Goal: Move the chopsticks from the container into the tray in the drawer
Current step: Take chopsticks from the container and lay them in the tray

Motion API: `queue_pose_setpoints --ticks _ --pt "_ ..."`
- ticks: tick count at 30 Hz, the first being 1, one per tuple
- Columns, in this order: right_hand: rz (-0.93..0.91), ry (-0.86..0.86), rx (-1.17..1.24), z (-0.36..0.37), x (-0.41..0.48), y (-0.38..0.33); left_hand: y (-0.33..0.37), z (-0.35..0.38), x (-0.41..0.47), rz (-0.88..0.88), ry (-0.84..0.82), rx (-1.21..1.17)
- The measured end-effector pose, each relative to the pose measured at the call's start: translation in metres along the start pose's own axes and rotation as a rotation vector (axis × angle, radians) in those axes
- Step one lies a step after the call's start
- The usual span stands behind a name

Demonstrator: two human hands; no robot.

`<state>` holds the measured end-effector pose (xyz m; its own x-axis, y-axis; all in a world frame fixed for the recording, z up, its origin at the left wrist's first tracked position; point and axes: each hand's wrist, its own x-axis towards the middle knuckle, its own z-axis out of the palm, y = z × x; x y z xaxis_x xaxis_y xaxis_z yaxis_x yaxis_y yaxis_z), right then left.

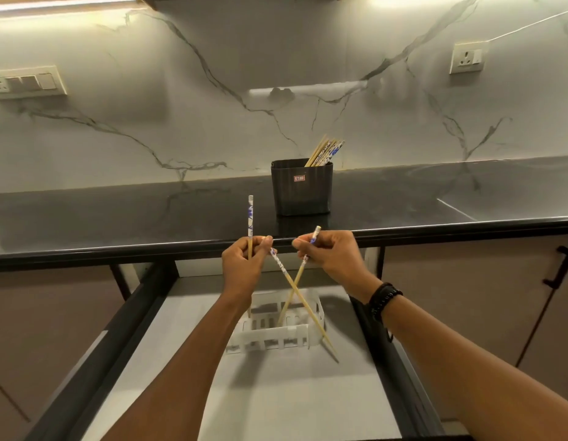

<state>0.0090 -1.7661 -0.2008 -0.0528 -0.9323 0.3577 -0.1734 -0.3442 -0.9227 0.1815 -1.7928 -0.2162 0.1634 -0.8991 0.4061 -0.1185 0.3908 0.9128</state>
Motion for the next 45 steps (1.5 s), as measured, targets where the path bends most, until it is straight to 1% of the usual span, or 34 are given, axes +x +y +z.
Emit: queue_pose_setpoints --ticks 4,13,16,19,23,25,28,31,36,41,45 --pt "0.019 -0.078 -0.06 0.018 -0.002 -0.006 0.005 0.002 0.0 0.041 -0.011 -0.035" --pt "0.107 -0.203 -0.062 0.025 -0.006 -0.007 0.011 0.003 -0.003 0.076 -0.019 -0.1" --pt "0.075 -0.164 -0.026 0.02 -0.006 -0.011 0.009 0.006 -0.003 0.1 -0.069 -0.053" --pt "0.057 -0.083 0.13 0.012 -0.005 -0.014 0.006 0.007 -0.004 0.103 -0.183 -0.017" --pt "0.058 0.018 0.305 0.007 -0.005 -0.016 -0.005 0.012 -0.007 0.17 -0.329 0.206" --pt "0.055 0.046 0.34 0.006 -0.004 -0.017 -0.009 0.015 -0.008 0.157 -0.368 0.237" --pt "0.048 0.044 0.359 0.005 -0.003 -0.016 -0.008 0.014 -0.008 0.146 -0.367 0.218" --pt "0.056 0.029 0.364 0.006 -0.002 -0.014 -0.006 0.011 -0.009 0.126 -0.404 0.203" --pt "0.053 0.027 0.341 0.008 -0.002 -0.012 -0.004 0.01 -0.011 0.13 -0.422 0.227" --pt "0.078 0.009 0.333 0.006 -0.003 -0.014 -0.006 0.011 -0.012 0.109 -0.479 0.255" --pt "0.103 -0.004 0.315 0.004 -0.003 -0.015 -0.007 0.009 -0.012 0.085 -0.524 0.189"
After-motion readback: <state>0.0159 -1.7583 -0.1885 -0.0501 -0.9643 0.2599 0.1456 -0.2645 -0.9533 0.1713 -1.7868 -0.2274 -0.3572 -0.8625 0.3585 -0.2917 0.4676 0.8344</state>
